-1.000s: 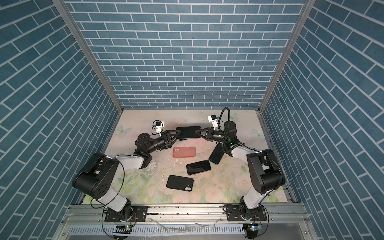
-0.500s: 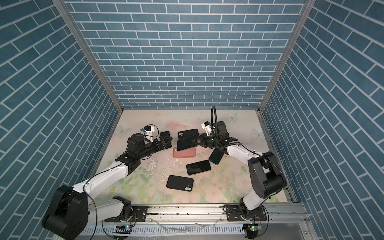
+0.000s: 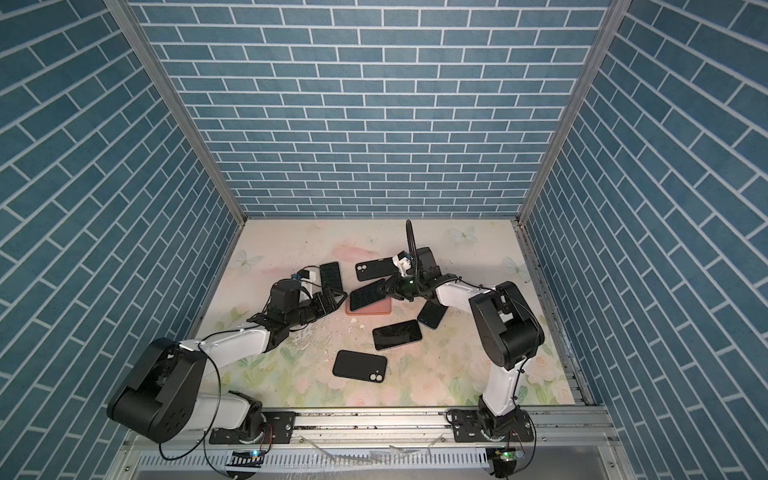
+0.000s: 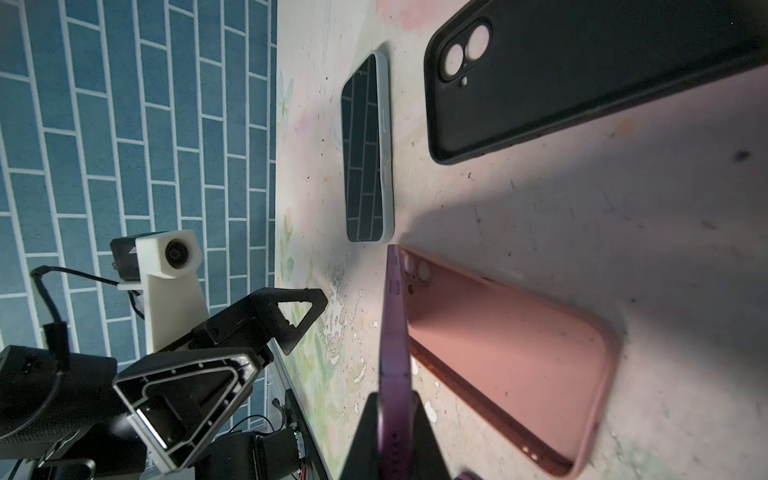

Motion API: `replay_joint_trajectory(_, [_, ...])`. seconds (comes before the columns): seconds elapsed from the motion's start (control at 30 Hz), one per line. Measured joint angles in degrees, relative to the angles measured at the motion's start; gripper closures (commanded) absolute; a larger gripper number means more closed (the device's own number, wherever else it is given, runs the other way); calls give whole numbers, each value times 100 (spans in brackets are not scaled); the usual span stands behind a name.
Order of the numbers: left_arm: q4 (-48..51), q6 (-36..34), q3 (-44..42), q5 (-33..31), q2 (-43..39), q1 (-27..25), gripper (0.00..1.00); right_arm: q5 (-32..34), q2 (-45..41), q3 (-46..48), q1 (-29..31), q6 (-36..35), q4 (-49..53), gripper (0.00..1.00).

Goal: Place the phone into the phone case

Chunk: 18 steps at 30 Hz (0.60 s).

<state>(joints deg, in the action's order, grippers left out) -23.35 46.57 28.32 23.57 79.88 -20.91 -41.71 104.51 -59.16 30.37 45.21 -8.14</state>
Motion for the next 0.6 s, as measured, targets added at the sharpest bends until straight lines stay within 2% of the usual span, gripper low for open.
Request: replay_joint_trajectory(0.6, [-1534, 557, 2, 22, 1447, -271, 7, 83, 173, -68, 61, 76, 155, 100])
